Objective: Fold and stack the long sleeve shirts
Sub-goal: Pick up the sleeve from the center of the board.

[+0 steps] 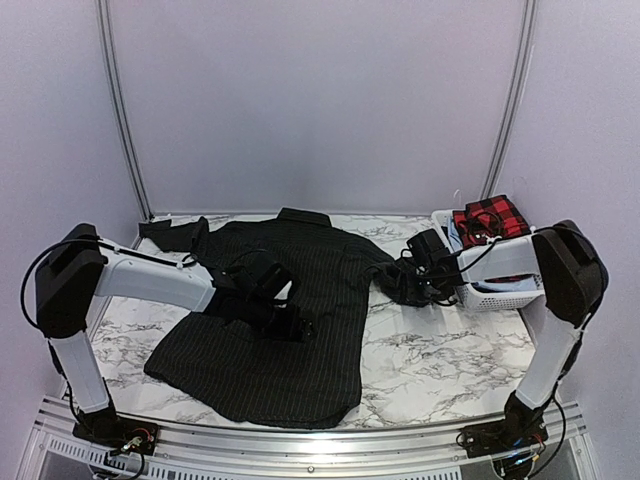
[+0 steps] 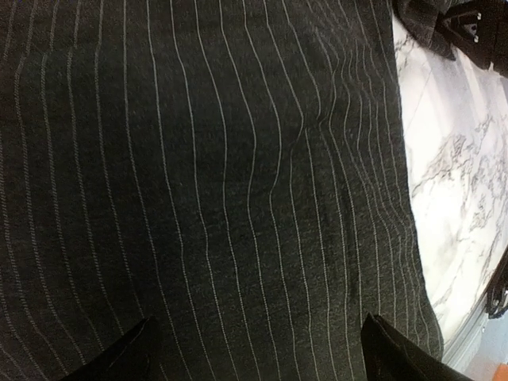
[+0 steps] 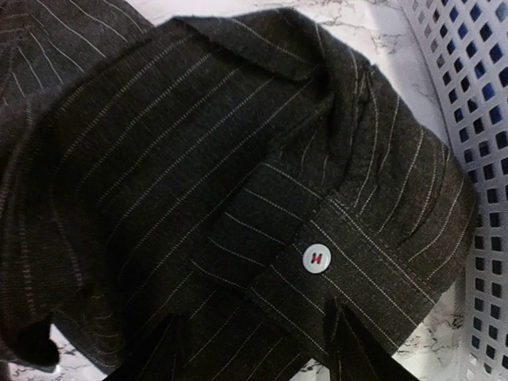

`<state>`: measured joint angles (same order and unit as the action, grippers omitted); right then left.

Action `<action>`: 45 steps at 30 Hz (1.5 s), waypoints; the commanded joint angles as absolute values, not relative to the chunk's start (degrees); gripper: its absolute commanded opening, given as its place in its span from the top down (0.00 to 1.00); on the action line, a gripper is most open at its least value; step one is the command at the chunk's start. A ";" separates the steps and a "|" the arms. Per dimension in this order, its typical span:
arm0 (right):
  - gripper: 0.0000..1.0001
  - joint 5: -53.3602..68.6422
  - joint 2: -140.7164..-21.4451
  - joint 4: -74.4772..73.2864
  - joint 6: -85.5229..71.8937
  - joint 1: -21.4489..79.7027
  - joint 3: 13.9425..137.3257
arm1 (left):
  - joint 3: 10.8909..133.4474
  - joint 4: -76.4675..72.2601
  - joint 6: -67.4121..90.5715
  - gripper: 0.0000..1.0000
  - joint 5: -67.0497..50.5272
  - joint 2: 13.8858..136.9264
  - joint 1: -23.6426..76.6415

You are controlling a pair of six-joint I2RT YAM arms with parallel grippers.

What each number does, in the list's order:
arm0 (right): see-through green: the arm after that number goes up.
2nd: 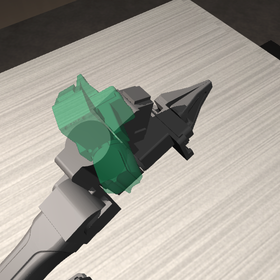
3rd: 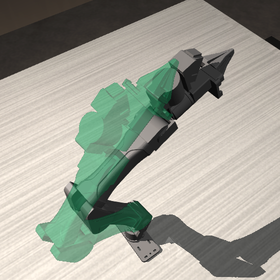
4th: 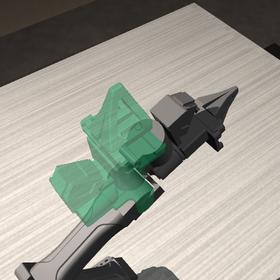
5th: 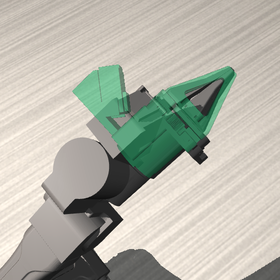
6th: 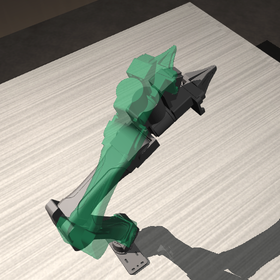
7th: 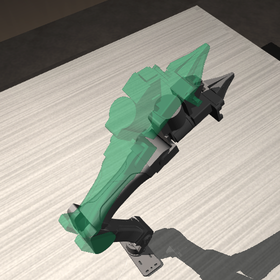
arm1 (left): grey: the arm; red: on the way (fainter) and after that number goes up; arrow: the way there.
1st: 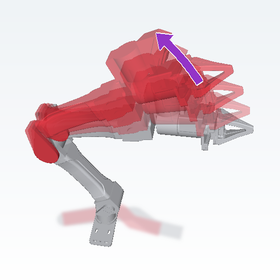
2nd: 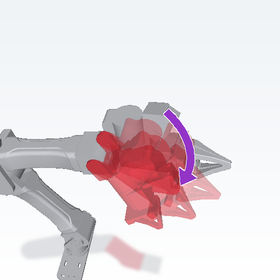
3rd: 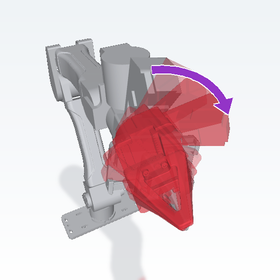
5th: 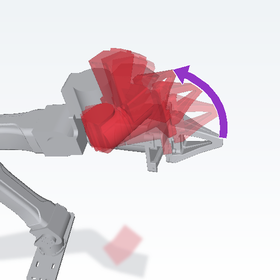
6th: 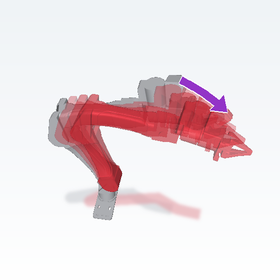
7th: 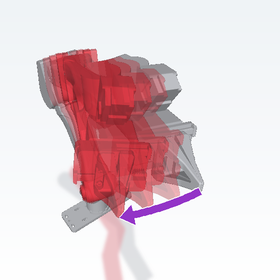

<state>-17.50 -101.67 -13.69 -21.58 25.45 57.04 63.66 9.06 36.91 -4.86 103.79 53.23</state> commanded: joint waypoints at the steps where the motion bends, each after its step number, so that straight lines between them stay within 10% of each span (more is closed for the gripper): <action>1: 0.44 -21.87 -104.04 -12.56 -19.72 24.58 59.14 | 64.35 5.98 35.82 0.10 -9.36 105.10 54.87; 45: 0.39 -24.21 -103.68 -15.72 -20.05 24.47 64.19 | 42.45 13.40 37.97 0.08 -5.54 94.78 50.45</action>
<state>-20.80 -101.56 -16.84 -20.64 23.59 59.35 44.56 2.44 38.09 -7.03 92.62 51.09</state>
